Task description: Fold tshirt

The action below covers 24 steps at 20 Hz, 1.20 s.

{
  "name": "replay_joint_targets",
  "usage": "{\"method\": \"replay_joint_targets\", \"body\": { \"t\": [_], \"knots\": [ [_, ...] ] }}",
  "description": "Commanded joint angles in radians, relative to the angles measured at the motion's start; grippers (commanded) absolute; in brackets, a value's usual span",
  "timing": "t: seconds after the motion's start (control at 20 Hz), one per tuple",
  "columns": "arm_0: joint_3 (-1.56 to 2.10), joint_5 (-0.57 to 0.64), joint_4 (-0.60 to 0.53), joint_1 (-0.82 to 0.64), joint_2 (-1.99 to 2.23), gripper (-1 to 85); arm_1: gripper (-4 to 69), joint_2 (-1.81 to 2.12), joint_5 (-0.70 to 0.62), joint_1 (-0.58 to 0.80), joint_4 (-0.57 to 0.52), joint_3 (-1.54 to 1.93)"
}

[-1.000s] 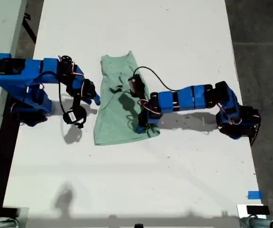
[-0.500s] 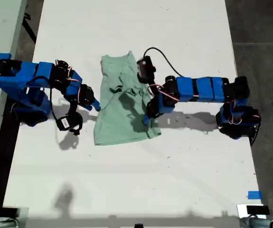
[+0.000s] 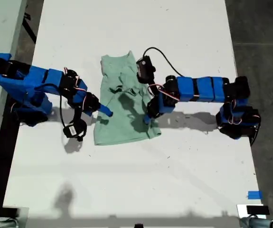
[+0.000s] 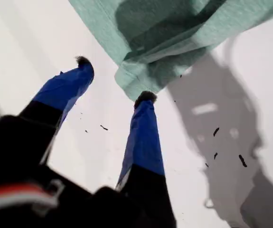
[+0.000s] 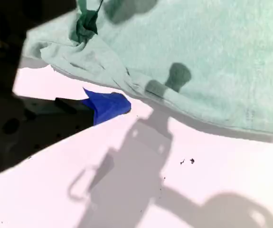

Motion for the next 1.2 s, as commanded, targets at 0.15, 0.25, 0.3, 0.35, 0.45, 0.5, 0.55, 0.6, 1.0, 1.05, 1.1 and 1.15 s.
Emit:
{"method": "replay_joint_targets", "body": {
  "t": [0.15,0.25,0.3,0.35,0.45,0.5,0.55,0.6,1.0,1.05,1.1,1.15],
  "knots": [
    [0.118,0.02,-0.16,-0.054,-0.043,29.1,21.8,0.078,-0.011,-0.012,-0.037,0.009],
    [0.118,0.031,-0.192,-0.061,-0.1,25.0,21.5,0.078,-0.009,-0.017,-0.049,0.023],
    [0.115,0.035,-0.207,-0.066,-0.132,24.3,21.5,0.078,-0.008,-0.018,-0.054,0.028],
    [0.11,0.046,-0.219,-0.069,-0.16,22.7,21.5,0.078,-0.006,-0.018,-0.054,0.032],
    [0.103,0.049,-0.235,-0.071,-0.201,17.8,21.4,0.078,-0.005,-0.02,-0.058,0.04],
    [0.1,0.048,-0.235,-0.071,-0.21,12.0,21.3,0.078,-0.003,-0.021,-0.06,0.043],
    [0.1,0.043,-0.233,-0.074,-0.212,0.1,21.2,0.078,-0.003,-0.021,-0.063,0.051],
    [0.097,0.043,-0.229,-0.074,-0.212,0.1,21.2,0.077,-0.002,-0.021,-0.066,0.055],
    [0.061,0.002,-0.018,-0.08,-0.06,0.1,20.5,0.066,-0.002,-0.018,-0.081,0.058],
    [0.037,0.002,-0.011,-0.08,-0.052,0.1,20.4,0.064,-0.002,-0.018,-0.083,0.058],
    [0.005,0.003,-0.006,-0.08,-0.055,0.1,20.4,0.063,-0.002,-0.018,-0.084,0.058],
    [-0.034,0.008,-0.008,-0.083,-0.074,0.1,20.4,0.063,0.0,-0.018,-0.086,0.058]
  ]
}}
